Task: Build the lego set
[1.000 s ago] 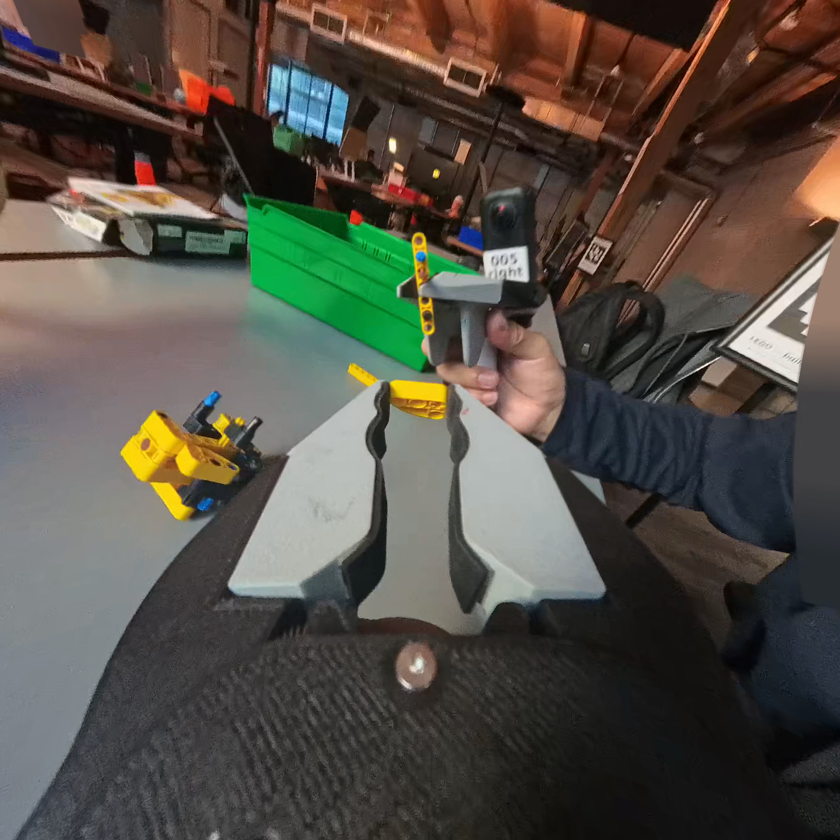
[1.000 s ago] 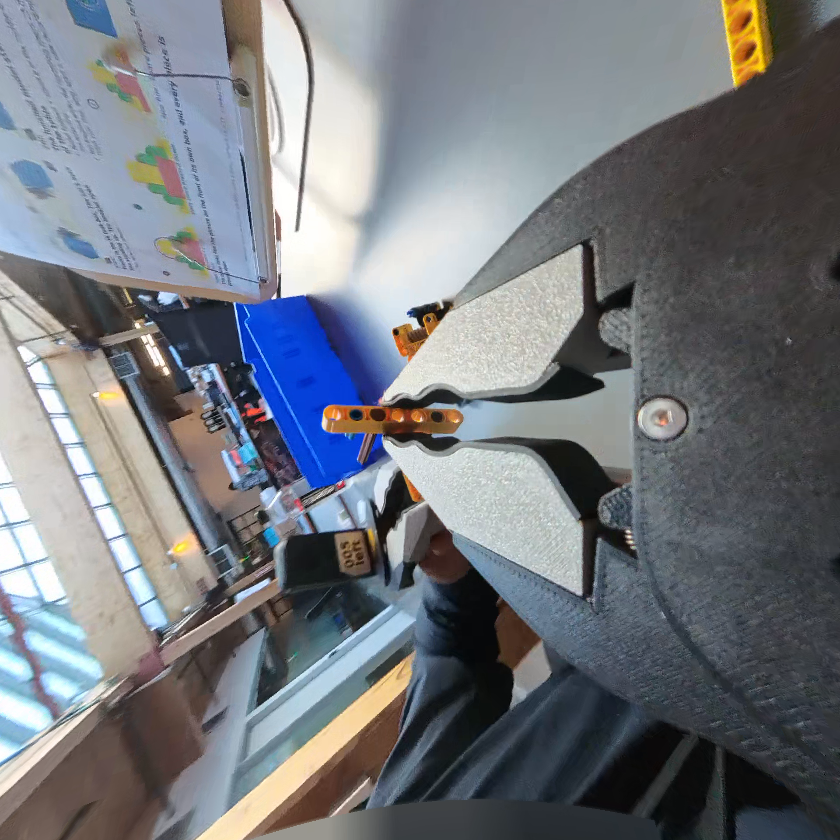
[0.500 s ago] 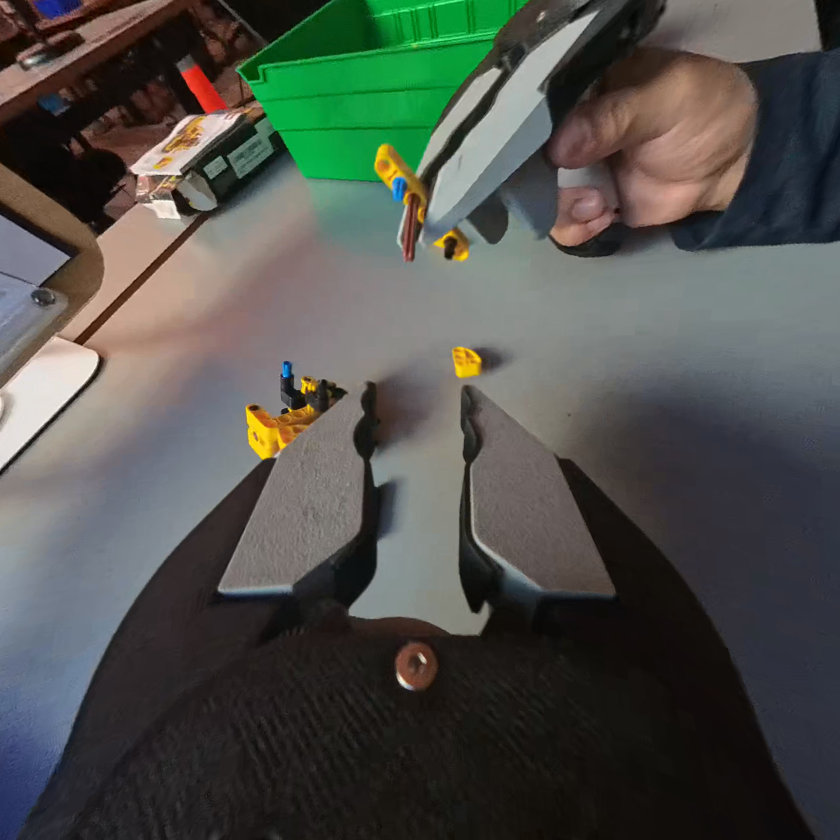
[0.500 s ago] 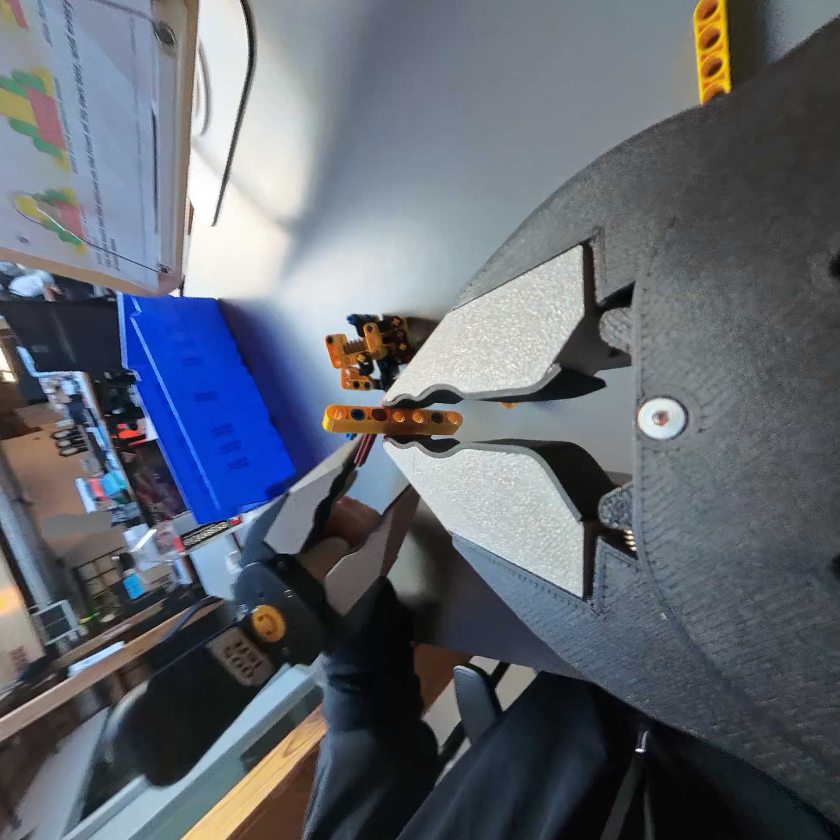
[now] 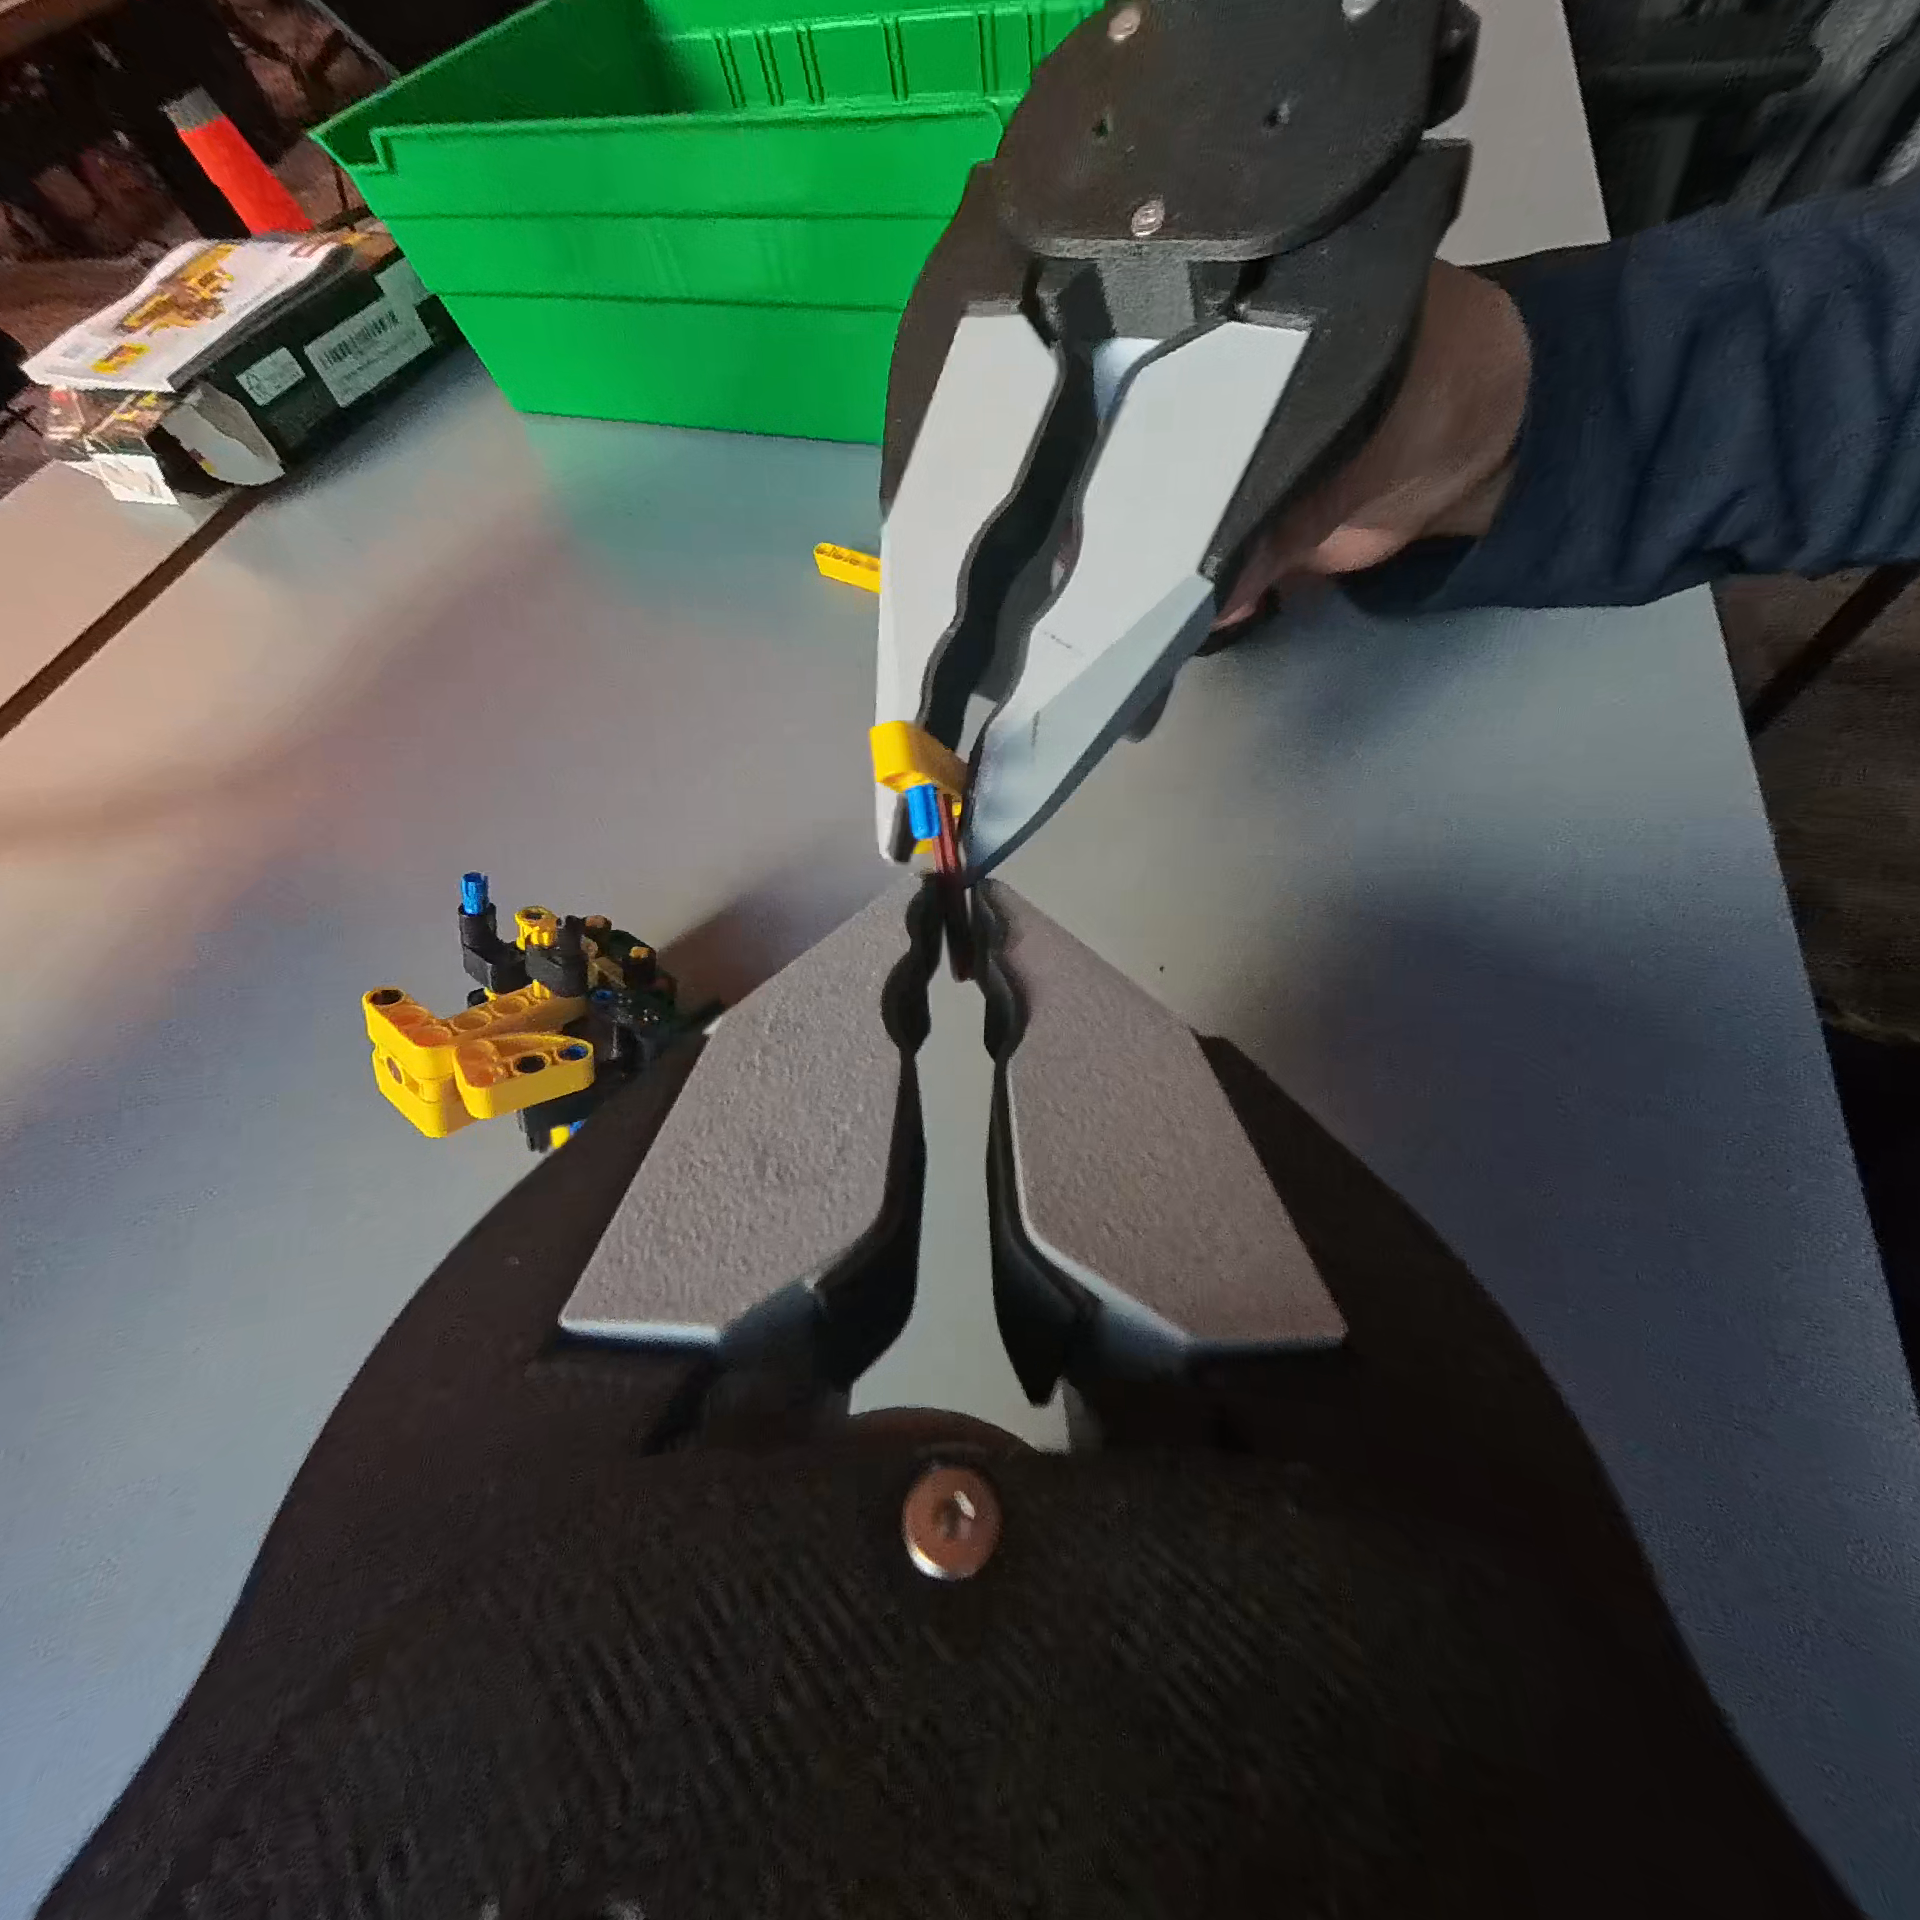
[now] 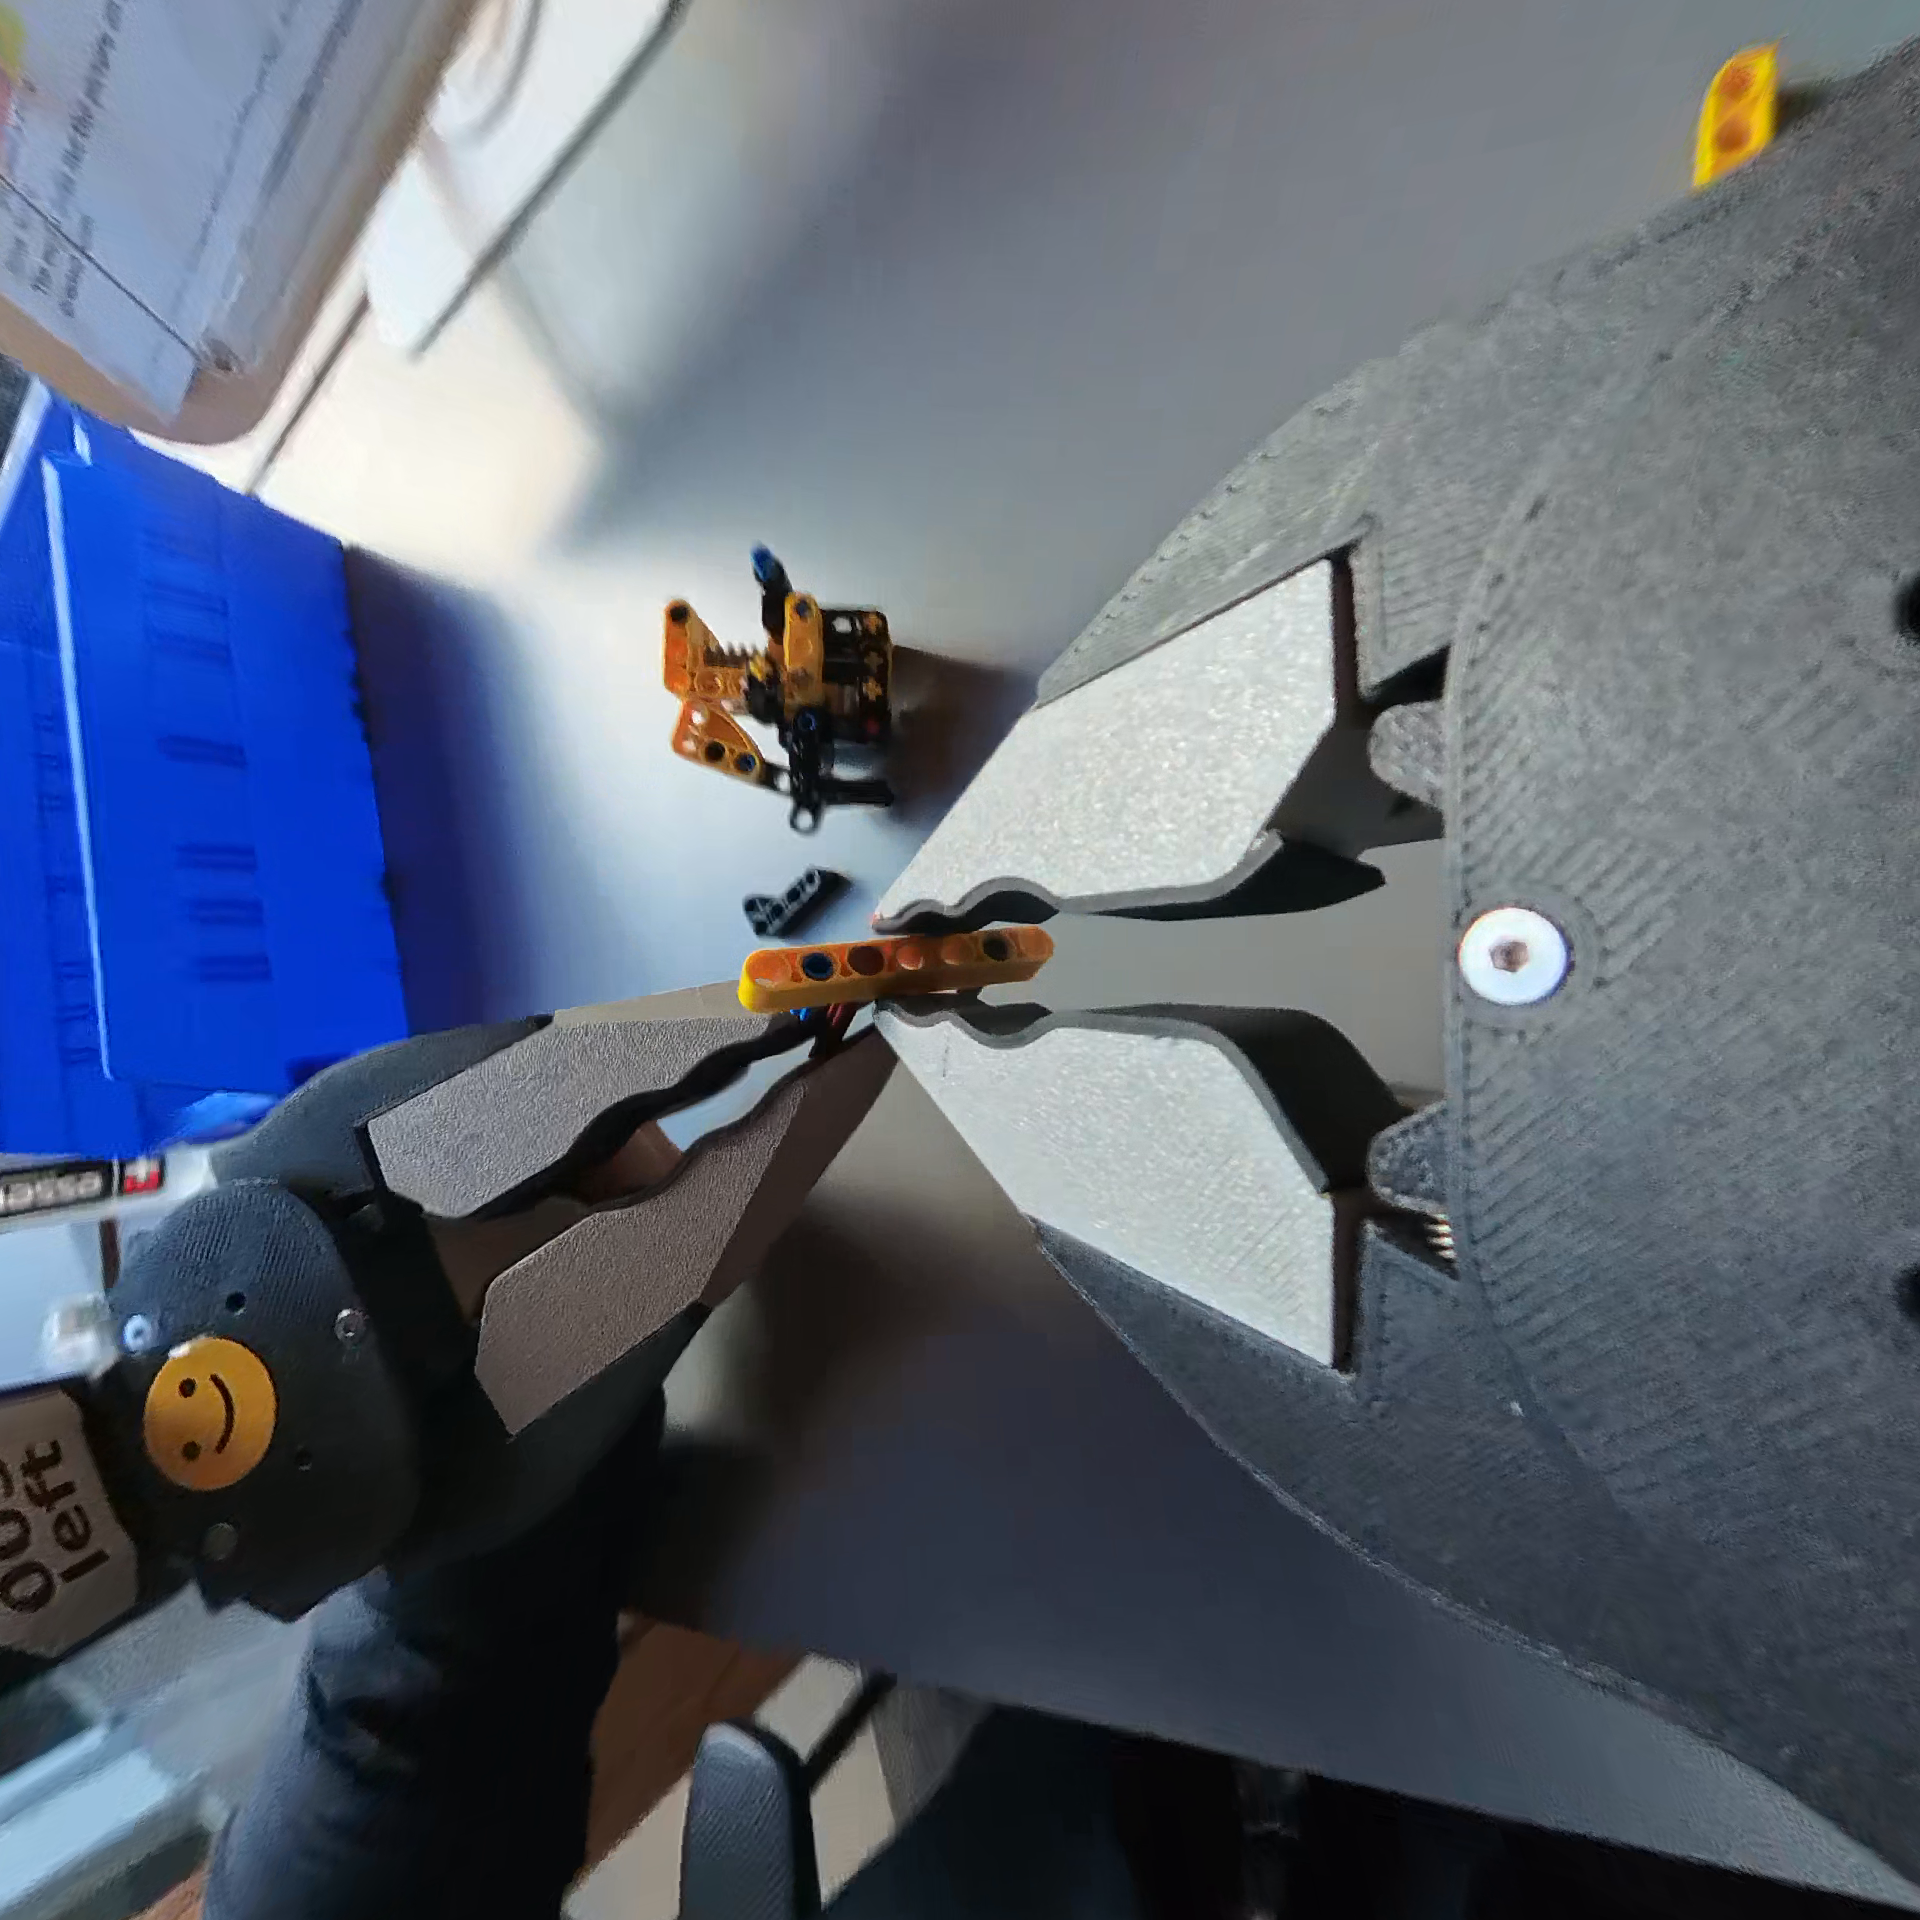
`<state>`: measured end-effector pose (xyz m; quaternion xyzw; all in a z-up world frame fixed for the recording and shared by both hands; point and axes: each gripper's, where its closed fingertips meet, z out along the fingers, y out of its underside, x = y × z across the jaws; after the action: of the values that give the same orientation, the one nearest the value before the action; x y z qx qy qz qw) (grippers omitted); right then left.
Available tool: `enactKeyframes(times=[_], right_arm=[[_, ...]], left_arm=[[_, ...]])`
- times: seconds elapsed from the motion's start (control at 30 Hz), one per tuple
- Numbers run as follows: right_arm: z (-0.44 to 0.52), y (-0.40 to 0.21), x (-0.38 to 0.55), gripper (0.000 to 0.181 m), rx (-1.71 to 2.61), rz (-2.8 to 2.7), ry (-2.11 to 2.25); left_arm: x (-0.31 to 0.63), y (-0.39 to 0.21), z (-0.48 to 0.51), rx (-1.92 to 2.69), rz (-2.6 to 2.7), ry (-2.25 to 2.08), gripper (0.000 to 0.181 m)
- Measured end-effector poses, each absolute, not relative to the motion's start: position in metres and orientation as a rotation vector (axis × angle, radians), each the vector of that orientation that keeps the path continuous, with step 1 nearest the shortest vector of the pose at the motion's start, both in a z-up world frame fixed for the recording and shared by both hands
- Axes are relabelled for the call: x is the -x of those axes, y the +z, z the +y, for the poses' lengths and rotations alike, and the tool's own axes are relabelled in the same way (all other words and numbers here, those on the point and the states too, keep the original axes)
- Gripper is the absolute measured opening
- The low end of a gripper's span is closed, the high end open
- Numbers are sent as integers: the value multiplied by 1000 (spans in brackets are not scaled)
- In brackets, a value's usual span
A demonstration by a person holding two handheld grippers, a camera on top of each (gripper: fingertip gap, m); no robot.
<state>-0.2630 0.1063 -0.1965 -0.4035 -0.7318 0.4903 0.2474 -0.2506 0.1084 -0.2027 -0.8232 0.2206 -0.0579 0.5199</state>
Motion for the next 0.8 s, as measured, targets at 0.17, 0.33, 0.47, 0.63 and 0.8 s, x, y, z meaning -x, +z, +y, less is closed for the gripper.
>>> enactKeyframes(times=[0.17, 0.33, 0.47, 0.63, 0.8], right_arm=[[113, -167, 268, 7, 1096, -1816, 1262], [109, -147, 262, 6, 1118, -1740, 1461], [105, -144, 261, 6, 1147, -1761, 1558], [102, -139, 262, 6, 1131, -1754, 1530], [101, -125, 266, 6, 1145, -1699, 1615]], left_arm=[[256, -176, 114, 1829, 292, -260, 1], [248, -156, 110, 1724, 194, -483, 1], [245, -151, 105, 1697, 155, -547, 1], [244, -146, 102, 1643, 63, -643, 1], [248, -131, 102, 1531, -45, -746, 1]])
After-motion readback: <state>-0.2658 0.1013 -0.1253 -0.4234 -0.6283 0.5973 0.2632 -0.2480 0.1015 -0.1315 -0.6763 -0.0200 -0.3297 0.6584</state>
